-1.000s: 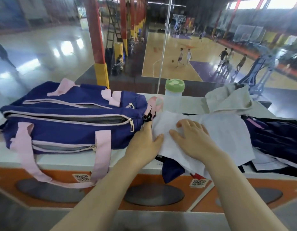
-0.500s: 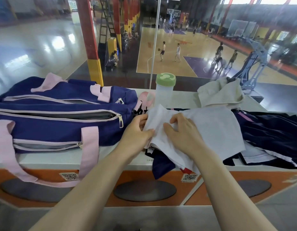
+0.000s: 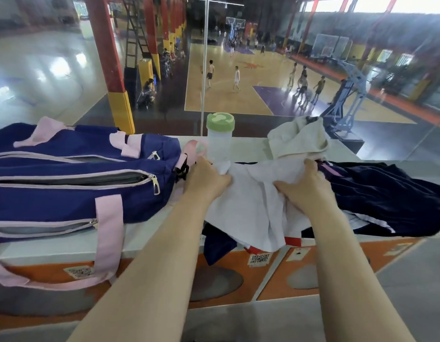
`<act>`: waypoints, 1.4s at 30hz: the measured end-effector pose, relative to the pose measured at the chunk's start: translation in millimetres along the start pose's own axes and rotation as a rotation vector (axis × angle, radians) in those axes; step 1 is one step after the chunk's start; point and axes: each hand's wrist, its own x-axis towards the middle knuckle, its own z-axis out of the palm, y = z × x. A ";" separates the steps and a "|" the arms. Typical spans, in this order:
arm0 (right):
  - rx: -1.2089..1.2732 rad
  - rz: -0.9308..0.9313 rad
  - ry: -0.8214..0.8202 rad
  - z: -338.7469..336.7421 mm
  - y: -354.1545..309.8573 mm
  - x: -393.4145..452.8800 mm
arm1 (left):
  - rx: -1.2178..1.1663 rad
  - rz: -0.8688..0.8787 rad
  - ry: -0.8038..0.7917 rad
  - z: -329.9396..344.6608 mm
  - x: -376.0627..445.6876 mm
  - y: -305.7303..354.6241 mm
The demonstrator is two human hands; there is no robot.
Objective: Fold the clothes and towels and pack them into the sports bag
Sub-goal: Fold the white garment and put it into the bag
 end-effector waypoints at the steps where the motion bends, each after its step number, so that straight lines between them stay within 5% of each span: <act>1: 0.050 -0.001 -0.052 1.8 4.6 0.0 | 0.030 0.031 0.049 4.9 0.5 0.1; 4: 0.112 -0.021 -0.033 0.9 10.6 2.2 | 0.290 0.140 0.119 11.3 0.0 -6.6; 8: -0.173 -0.237 0.138 -13.9 -0.4 18.3 | 0.488 0.398 0.179 9.6 5.1 -12.3; 14: -0.424 -0.347 -0.263 -24.3 -36.6 39.4 | 0.412 0.850 -0.013 22.0 0.2 -13.7; 21: -0.497 -0.329 -0.302 -38.1 -40.9 58.4 | 0.182 0.534 -0.281 19.2 -7.6 -4.1; 28: -0.395 -0.292 -0.501 -54.1 -45.2 39.9 | 0.281 0.591 -0.359 22.0 -8.4 -11.7; 32: -0.189 -0.265 -0.476 -60.7 -48.4 36.3 | -0.124 0.451 -0.454 13.9 -9.4 -12.5; 35: 0.060 -0.197 -0.487 -52.1 -60.8 32.4 | -0.371 0.292 -0.202 -1.7 -11.7 -10.1; 38: 0.352 -0.148 -0.580 -40.7 -79.7 21.9 | -0.376 0.184 0.055 -12.8 -5.0 -17.5; 42: 0.361 -0.149 -0.416 -18.9 -104.7 7.5 | -0.470 0.049 0.020 -20.1 3.4 -20.8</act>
